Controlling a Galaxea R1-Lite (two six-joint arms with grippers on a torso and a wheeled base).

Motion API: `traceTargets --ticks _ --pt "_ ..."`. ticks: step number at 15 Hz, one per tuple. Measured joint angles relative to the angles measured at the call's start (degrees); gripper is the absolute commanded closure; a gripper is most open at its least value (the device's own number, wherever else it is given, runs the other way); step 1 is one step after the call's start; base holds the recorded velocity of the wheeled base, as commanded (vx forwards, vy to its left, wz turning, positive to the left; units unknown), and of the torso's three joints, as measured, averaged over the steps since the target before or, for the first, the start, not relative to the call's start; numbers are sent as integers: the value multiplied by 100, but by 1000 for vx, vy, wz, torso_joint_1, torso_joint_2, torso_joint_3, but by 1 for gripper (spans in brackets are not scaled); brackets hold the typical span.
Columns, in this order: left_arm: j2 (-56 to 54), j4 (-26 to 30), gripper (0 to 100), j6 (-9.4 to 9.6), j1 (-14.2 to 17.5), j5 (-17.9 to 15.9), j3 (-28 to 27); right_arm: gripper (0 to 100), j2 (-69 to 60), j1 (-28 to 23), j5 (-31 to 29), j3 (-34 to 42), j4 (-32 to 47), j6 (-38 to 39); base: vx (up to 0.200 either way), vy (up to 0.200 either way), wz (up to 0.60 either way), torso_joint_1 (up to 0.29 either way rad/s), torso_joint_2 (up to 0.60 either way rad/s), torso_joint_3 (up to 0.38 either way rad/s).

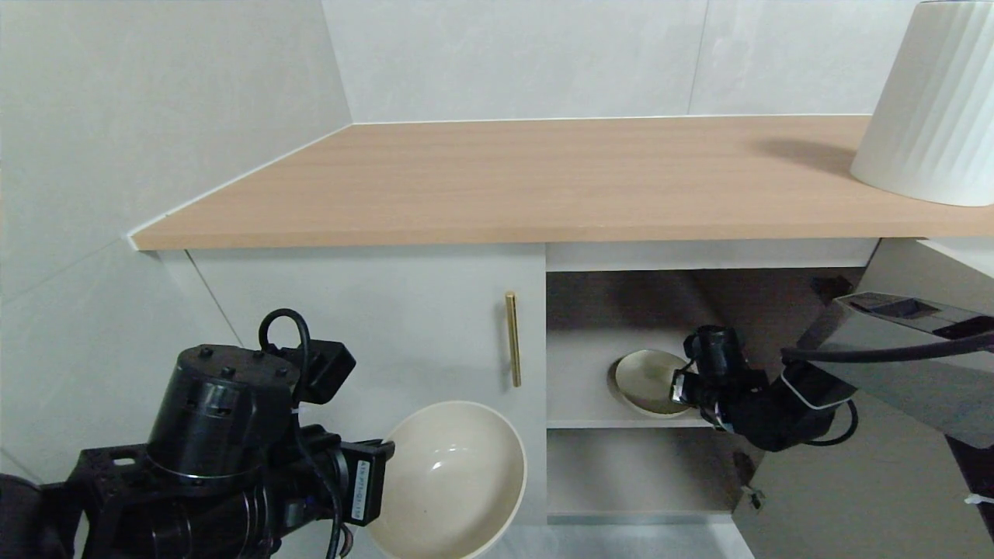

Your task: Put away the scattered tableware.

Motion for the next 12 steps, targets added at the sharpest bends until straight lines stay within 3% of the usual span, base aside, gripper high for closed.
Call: traceTargets --ticks 7,8,12 --pt "-5 -33 100 0 0 11 -11 100 149 13 -148 -340 39 49 0 0 0 0 0 0" --pt "-5 -49 100 0 0 13 -11 0 161 17 -148 -360 45 49 0 0 0 0 0 0" --pt "2 -60 100 0 0 11 -11 0 152 39 -149 -347 41 85 0 0 0 0 0 0"
